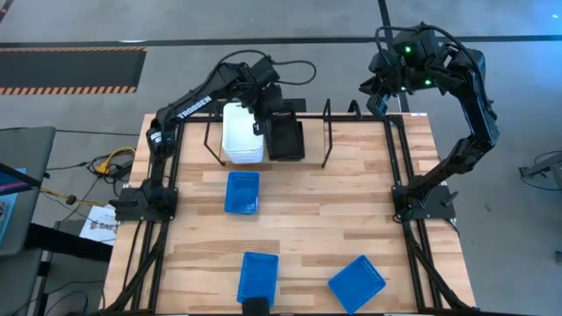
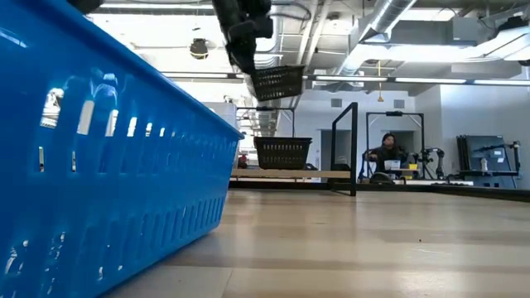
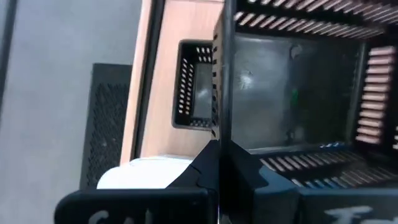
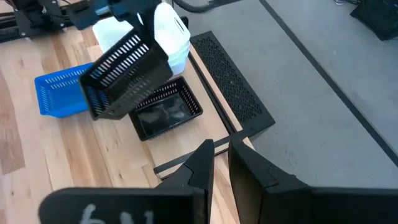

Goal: Stack baskets on shelf by color
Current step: Stack the black bin on top of the black bin on the shelf

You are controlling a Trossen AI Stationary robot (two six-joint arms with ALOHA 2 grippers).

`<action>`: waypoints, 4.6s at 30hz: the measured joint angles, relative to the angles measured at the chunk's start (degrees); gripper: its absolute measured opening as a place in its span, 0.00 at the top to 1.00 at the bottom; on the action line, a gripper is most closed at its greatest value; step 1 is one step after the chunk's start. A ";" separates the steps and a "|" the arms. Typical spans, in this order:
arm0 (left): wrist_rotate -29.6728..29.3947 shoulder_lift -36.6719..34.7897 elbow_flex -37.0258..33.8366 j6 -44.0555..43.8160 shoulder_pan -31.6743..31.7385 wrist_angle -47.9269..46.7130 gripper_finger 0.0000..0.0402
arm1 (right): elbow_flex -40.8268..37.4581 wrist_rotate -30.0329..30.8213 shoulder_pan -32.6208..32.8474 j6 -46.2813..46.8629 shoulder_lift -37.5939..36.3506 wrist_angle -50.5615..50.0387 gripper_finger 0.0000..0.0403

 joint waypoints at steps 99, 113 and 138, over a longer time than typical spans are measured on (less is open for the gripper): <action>2.04 12.07 3.42 4.35 5.21 10.46 0.56 | -0.07 1.58 -1.94 0.04 7.32 -1.32 0.84; -8.95 0.38 3.28 -10.36 1.90 0.59 0.69 | -0.13 -0.97 2.44 -6.91 7.53 -0.14 0.98; -31.20 -16.98 3.26 -24.71 -13.63 -11.21 1.00 | -42.32 -16.64 13.56 -7.31 7.56 30.90 1.00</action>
